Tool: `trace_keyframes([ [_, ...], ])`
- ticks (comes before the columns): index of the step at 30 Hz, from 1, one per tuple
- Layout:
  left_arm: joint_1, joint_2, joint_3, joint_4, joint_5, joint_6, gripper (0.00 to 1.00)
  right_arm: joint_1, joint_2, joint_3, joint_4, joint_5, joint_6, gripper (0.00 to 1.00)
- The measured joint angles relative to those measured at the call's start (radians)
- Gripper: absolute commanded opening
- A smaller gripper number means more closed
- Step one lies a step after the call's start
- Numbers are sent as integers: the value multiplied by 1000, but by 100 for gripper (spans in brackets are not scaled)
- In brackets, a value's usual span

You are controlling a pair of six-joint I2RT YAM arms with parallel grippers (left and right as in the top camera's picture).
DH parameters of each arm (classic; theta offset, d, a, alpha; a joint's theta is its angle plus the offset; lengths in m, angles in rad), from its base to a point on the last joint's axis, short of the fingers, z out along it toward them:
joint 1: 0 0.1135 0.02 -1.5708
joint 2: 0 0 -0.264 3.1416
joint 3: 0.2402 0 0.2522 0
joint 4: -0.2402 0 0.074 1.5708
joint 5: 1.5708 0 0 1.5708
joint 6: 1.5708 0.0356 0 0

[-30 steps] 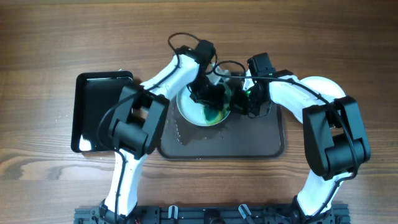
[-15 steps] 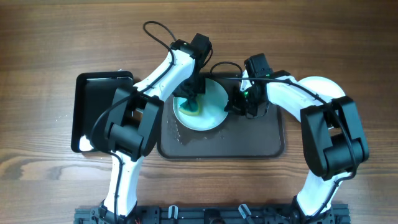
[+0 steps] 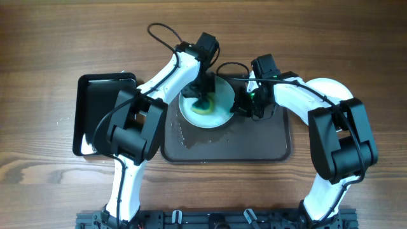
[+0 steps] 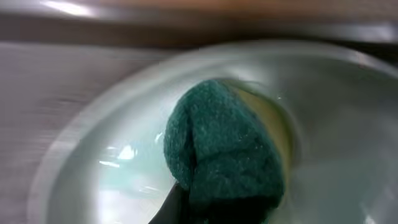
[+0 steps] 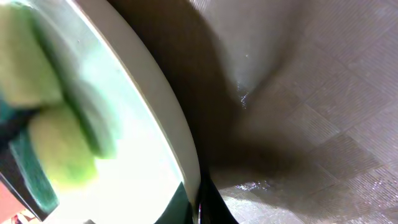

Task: Clean dirty plates on tray and stack at the side
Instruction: 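Scrub the last plate with the sponge in the left gripper, then carry the last plate with the right gripper onto the stack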

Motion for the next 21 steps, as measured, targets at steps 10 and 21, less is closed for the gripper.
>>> trace_keyframes([
  [10, 33, -141, -30, -122, -135, -98, 4, 4, -28, -2, -89, 56, -36, 4],
  [21, 128, -326, -32, -222, 18, 11, 4, 254, -545, -26, -372, 895, -47, 4],
])
